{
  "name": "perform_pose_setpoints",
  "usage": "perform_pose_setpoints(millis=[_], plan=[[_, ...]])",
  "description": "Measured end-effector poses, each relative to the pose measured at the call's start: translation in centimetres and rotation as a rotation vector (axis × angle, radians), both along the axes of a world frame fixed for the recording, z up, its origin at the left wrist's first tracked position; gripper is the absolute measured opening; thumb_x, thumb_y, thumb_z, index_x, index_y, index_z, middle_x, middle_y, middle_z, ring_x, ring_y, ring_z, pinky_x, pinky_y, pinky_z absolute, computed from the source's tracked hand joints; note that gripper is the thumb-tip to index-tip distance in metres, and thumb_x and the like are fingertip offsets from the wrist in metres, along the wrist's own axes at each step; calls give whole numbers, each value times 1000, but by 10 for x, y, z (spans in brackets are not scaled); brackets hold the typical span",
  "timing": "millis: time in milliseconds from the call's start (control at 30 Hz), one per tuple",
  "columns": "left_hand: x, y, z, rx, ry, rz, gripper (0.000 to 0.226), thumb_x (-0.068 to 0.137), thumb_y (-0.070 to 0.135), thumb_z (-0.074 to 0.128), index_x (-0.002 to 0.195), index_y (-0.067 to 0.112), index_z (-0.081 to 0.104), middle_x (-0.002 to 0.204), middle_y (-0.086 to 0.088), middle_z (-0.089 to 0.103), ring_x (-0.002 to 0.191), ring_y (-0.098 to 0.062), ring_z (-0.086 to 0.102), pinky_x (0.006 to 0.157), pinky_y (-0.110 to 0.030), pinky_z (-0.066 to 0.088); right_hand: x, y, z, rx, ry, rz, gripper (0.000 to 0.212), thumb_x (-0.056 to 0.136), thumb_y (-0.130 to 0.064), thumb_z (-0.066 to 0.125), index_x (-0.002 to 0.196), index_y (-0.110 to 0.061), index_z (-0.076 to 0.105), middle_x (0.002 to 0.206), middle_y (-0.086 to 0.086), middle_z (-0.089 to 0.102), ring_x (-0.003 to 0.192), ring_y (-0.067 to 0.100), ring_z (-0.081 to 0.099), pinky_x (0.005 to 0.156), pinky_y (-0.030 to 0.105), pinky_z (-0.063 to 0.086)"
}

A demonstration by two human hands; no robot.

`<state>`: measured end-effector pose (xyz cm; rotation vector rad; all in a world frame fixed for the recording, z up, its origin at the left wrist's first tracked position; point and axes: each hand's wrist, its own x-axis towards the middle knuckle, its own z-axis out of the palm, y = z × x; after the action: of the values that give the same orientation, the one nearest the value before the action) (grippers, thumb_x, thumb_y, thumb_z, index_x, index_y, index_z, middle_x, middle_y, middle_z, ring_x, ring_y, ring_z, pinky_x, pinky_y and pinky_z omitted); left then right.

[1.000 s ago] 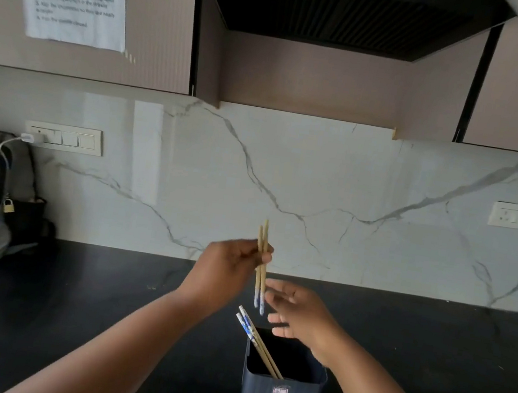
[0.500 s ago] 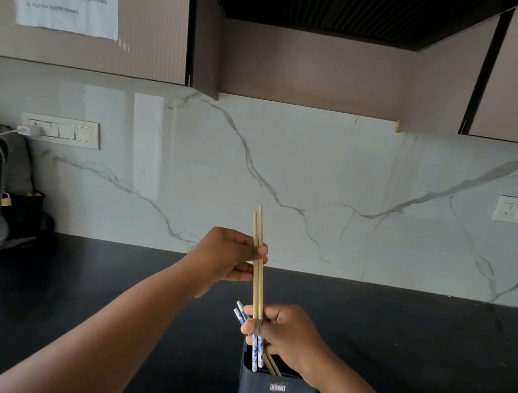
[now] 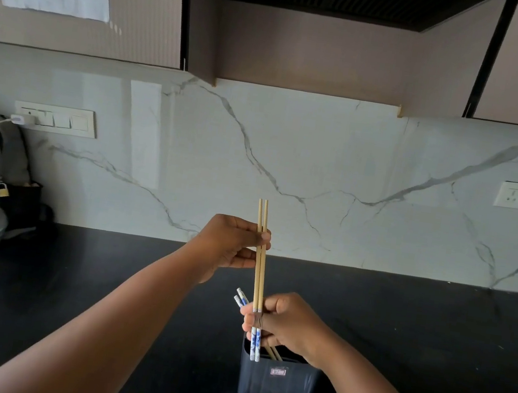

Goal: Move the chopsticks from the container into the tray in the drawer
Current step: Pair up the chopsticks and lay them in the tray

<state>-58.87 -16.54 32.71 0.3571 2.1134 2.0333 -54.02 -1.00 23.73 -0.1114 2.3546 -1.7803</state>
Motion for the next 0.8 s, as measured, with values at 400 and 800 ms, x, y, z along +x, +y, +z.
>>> perform_pose_setpoints(millis=[400,800], plan=[[-13,7,-36,38,-88,20,25,85,12,71,102,-5,66,84,-12,74,67,-17,72,60,-27,59,2,15,-8,-140,32,-140,9,80,-2,75,87,-7,73,82,15,76,74,25,74,65,34,61],[-31,-22,-183,-87,251,611,39,91,49,50,83,13,64,75,-4,63,69,-12,57,68,-31,41,62,61,-128,343,-243,92,16,75,-11,81,70,-26,77,66,-6,73,62,3,68,57,18,54]])
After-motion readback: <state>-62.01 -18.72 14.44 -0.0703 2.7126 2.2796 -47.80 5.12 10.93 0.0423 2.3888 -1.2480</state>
